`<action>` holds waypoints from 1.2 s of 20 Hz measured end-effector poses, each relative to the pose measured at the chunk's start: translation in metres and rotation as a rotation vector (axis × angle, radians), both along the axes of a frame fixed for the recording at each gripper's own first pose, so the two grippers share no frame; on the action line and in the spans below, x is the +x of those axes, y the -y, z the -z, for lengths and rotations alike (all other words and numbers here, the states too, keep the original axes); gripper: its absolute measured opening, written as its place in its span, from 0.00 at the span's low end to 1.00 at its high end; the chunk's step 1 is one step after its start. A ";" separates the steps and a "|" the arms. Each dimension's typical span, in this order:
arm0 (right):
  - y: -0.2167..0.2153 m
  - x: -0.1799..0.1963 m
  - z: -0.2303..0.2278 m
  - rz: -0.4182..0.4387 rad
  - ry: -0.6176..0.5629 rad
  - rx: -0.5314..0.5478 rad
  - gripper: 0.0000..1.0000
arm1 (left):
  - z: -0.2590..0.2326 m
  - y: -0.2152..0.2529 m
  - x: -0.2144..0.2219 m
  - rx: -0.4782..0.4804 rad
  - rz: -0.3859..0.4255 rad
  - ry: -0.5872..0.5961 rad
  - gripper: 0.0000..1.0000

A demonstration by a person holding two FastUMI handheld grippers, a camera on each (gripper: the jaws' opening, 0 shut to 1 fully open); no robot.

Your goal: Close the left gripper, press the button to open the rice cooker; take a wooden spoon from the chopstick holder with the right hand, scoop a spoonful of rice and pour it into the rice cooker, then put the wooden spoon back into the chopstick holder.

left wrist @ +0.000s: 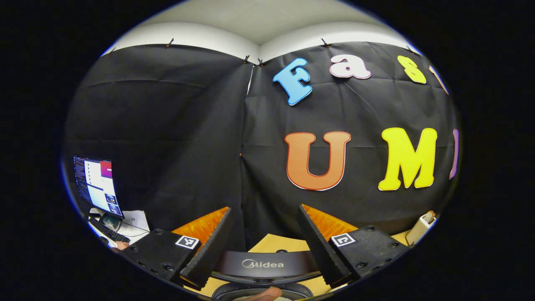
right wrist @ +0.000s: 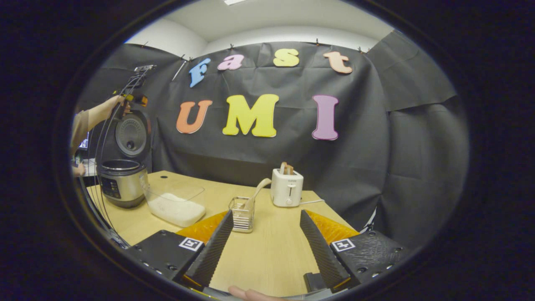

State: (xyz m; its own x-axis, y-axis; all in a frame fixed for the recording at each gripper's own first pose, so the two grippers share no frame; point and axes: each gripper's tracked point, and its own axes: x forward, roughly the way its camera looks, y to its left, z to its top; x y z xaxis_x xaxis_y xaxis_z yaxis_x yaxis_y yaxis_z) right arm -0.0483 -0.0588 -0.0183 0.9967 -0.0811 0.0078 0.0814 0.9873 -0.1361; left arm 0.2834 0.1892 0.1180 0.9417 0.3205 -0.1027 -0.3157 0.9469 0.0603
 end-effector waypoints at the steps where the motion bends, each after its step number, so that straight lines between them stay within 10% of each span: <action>1: -0.001 -0.002 -0.005 0.001 0.028 -0.007 0.96 | 0.009 -0.003 0.002 -0.011 -0.007 -0.025 0.99; 24: -0.033 -0.045 -0.030 -0.098 0.159 -0.028 0.95 | 0.149 0.048 -0.151 -0.041 0.034 -0.267 0.99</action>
State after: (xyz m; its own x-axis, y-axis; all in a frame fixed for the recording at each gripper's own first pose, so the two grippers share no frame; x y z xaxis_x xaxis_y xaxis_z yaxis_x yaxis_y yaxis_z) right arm -0.0933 -0.0257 0.0120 0.9858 0.0185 0.1667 0.0080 0.9875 -0.1572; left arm 0.1326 0.1412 -0.0314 0.8897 0.2798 -0.3608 -0.2618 0.9600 0.0989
